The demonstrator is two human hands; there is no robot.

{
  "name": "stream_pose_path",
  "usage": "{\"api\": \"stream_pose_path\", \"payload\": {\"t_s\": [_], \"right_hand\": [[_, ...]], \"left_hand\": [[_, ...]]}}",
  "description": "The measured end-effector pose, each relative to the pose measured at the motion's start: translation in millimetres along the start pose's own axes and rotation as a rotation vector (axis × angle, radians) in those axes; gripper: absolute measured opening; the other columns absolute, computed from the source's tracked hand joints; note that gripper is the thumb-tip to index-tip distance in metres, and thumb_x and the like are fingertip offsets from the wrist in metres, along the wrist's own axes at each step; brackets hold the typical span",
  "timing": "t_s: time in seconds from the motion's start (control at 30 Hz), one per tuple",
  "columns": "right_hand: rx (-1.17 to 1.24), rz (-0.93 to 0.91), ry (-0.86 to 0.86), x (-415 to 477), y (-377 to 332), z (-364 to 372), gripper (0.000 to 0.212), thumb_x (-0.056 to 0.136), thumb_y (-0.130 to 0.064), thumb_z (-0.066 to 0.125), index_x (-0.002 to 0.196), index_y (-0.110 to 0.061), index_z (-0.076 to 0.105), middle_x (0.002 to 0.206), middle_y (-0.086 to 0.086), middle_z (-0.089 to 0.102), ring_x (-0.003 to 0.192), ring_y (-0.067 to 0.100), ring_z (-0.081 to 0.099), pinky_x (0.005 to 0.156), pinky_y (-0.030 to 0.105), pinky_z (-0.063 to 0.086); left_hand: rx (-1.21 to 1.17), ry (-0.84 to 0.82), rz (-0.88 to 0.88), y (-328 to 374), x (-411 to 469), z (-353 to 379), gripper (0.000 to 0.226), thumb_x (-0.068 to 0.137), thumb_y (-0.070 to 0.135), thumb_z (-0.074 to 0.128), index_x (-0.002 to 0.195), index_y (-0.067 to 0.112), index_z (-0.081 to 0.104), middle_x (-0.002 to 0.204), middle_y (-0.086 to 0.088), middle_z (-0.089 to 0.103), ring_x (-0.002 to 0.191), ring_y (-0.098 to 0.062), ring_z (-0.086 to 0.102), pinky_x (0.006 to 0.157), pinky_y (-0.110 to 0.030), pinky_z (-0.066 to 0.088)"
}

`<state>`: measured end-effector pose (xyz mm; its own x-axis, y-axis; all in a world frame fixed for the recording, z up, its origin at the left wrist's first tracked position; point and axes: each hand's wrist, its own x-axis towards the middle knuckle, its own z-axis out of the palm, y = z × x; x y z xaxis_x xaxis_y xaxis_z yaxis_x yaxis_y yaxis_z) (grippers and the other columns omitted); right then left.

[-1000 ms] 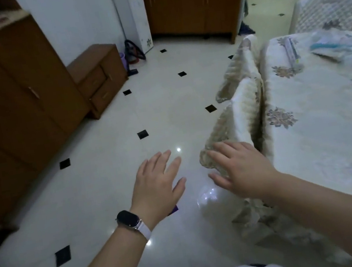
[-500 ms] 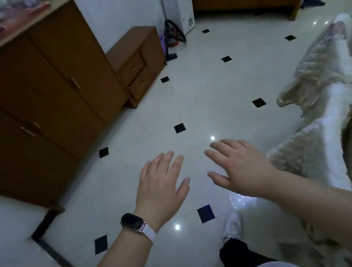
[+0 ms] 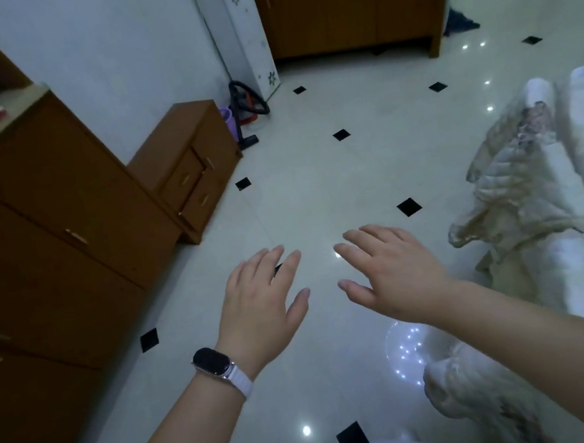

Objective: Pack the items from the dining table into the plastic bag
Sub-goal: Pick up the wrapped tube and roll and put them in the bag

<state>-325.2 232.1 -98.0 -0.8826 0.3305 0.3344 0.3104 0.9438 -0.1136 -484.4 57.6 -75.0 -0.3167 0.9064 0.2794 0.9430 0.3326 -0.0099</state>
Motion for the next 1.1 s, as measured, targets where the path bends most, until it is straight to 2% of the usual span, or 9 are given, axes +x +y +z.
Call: {"api": "stream_pose_path", "payload": {"t_s": [0.13,0.33,0.77,0.9,1.1], "right_hand": [[-0.019,0.048,0.046,26,25,2,0.051,0.086,-0.052,0.048,0.118,-0.015,0.063,0.121,0.006,0.063,0.111,0.029,0.057,0.090,0.040,0.046],[-0.091,0.150,0.026,76,68,24,0.052,0.086,-0.052,0.046,0.118,-0.015,0.063,0.121,0.006,0.064,0.111,0.030,0.058,0.089,0.039,0.046],[-0.261,0.383,-0.036,257,142,61,0.051,0.088,-0.052,0.046,0.120,-0.016,0.062,0.124,0.006,0.062,0.114,0.029,0.057,0.090,0.040,0.046],[-0.286,0.501,-0.041,280,171,63,0.052,0.087,-0.053,0.046,0.120,-0.016,0.062,0.124,0.006,0.062,0.114,0.030,0.057,0.091,0.041,0.046],[-0.304,0.658,-0.058,286,230,71,0.053,0.087,-0.053,0.046,0.121,-0.015,0.062,0.123,0.006,0.062,0.114,0.030,0.057,0.090,0.041,0.046]], "left_hand": [[-0.002,0.023,0.062,-17,48,14,0.050,0.090,0.043,0.052,0.131,0.016,0.058,0.132,-0.009,0.060,0.121,-0.030,0.055,0.099,-0.045,0.044],[-0.096,0.075,0.167,-48,130,55,0.048,0.089,0.041,0.056,0.128,0.013,0.061,0.130,-0.011,0.062,0.119,-0.032,0.057,0.099,-0.046,0.046],[-0.299,0.130,0.380,-157,357,142,0.046,0.089,0.042,0.054,0.124,0.013,0.064,0.129,-0.010,0.062,0.118,-0.033,0.057,0.099,-0.046,0.045],[-0.356,0.127,0.447,-160,417,164,0.046,0.089,0.041,0.054,0.124,0.013,0.064,0.128,-0.011,0.062,0.118,-0.033,0.057,0.098,-0.046,0.045],[-0.411,0.112,0.593,-122,501,193,0.046,0.090,0.041,0.053,0.124,0.013,0.063,0.129,-0.011,0.061,0.118,-0.033,0.057,0.099,-0.046,0.045]]}}
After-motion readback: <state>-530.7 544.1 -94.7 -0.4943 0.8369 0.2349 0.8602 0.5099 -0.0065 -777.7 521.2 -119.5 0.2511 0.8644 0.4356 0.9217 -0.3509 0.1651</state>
